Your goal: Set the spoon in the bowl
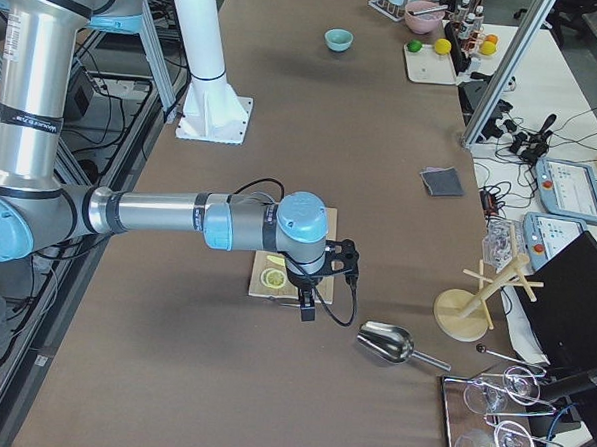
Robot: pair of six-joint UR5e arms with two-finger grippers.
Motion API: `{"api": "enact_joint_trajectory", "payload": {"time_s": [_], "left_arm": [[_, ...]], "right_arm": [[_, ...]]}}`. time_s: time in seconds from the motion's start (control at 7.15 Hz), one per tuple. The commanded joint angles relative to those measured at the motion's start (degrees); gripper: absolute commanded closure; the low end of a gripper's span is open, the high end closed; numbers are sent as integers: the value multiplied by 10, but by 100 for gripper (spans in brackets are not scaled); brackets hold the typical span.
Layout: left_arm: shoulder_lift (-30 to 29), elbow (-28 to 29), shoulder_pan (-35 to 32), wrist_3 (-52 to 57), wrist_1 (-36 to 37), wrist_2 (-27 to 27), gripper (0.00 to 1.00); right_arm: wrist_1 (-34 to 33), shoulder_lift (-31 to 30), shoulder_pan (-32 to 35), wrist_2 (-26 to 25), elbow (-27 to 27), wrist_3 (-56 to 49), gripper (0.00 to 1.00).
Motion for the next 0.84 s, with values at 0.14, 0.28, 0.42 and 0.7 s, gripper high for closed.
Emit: {"api": "enact_joint_trajectory", "payload": {"time_s": [0.14, 0.28, 0.42, 0.7], "left_arm": [[0, 20, 4, 3, -12, 0, 2], [6, 22, 3, -1, -28, 0, 2], [7, 19, 3, 1, -31, 0, 2], [8, 10, 3, 1, -32, 1, 2]], "right_arm": [[2, 1, 0, 0, -2, -2, 0], [14, -3, -1, 11, -6, -2, 0], [22, 1, -1, 13, -15, -1, 0], [26, 0, -1, 14, -17, -2, 0]]}}
